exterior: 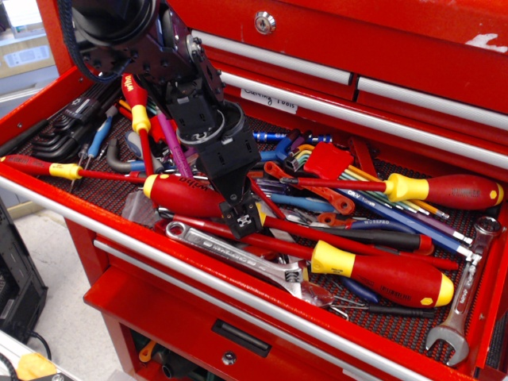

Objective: Pick up red srewdriver

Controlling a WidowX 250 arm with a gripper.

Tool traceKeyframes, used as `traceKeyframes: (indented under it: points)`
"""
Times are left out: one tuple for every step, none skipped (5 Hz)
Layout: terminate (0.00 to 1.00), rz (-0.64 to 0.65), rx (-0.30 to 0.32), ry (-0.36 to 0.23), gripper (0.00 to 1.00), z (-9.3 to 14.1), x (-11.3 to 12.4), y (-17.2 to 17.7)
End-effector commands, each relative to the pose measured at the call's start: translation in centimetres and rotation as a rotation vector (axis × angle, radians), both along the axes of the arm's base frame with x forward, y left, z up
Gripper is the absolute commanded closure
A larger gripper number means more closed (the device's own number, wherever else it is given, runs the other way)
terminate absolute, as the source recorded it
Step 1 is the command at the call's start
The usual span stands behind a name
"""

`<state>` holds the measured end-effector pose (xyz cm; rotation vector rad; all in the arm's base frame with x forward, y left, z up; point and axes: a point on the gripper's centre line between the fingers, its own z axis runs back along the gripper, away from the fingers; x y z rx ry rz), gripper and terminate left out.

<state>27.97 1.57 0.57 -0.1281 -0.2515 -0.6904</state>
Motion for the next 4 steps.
traceKeyframes:
  points:
    - [0.0,0.045,0.0,0.098,1.0,1.0,-0.2,-0.3]
    - [0.0,0.074,-0.054,0.197,1.0,3.0,-0.6,-0.8]
    - [0.0,0.104,-0.046,0.273,1.0,5.4,-0.9,-0.8]
    - [0.0,0.154,-0.003,0.301,1.0,7.8,-1.0,-0.4]
